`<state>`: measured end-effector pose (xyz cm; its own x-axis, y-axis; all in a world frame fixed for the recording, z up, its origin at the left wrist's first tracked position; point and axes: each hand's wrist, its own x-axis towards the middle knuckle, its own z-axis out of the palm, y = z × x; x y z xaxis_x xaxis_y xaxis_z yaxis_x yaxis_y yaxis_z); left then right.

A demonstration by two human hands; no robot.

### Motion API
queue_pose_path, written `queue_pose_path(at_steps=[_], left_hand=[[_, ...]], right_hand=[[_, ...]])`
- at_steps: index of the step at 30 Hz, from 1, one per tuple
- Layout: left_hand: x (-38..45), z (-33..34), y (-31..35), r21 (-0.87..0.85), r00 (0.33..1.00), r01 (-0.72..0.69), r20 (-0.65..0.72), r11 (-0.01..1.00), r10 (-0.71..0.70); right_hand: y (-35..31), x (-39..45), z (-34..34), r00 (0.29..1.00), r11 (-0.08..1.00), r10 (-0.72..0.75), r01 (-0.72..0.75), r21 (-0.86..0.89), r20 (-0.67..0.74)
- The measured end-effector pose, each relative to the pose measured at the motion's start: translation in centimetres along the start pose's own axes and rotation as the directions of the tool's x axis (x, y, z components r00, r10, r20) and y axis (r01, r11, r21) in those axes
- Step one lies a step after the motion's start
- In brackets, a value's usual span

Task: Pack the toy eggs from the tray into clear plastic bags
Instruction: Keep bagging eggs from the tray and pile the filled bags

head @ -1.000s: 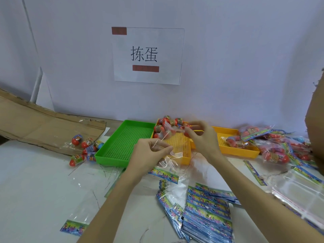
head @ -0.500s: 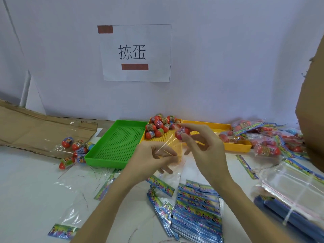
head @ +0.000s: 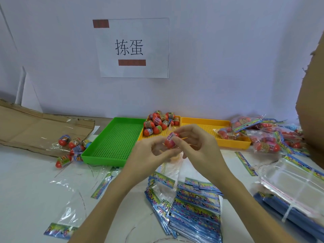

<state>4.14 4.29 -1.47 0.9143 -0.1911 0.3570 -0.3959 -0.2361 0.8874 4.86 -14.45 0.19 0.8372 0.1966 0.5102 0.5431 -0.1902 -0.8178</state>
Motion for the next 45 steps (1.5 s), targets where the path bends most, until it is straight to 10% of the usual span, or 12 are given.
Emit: queue_pose_path(at_steps=[24,34,39,45], left_hand=[[-0.1,-0.9,-0.8,0.424,0.979,-0.169,-0.032,0.89,0.201],[0.6,-2.3,-1.0,0.107,0.918,0.149,-0.385,0.983,-0.097],[0.4,-3.1,-0.7,-0.388,0.827,0.239,-0.4,0.89,-0.396],[0.5,-3.6,-0.1,-0.46,0.823,0.247,-0.365,0.853,-0.435]], right_hand=[[0.0,-0.6,0.3,0.958,0.99,-0.006,0.047,-0.136,0.287],[0.6,0.0,0.4,1.0,1.0,-0.024,0.024,-0.005,0.006],[2.3,1.0,1.7,0.996,0.972,0.061,-0.045,-0.232,0.065],[3.9,5.7,3.9,0.976,0.854,0.155,-0.055,-0.518,0.151]])
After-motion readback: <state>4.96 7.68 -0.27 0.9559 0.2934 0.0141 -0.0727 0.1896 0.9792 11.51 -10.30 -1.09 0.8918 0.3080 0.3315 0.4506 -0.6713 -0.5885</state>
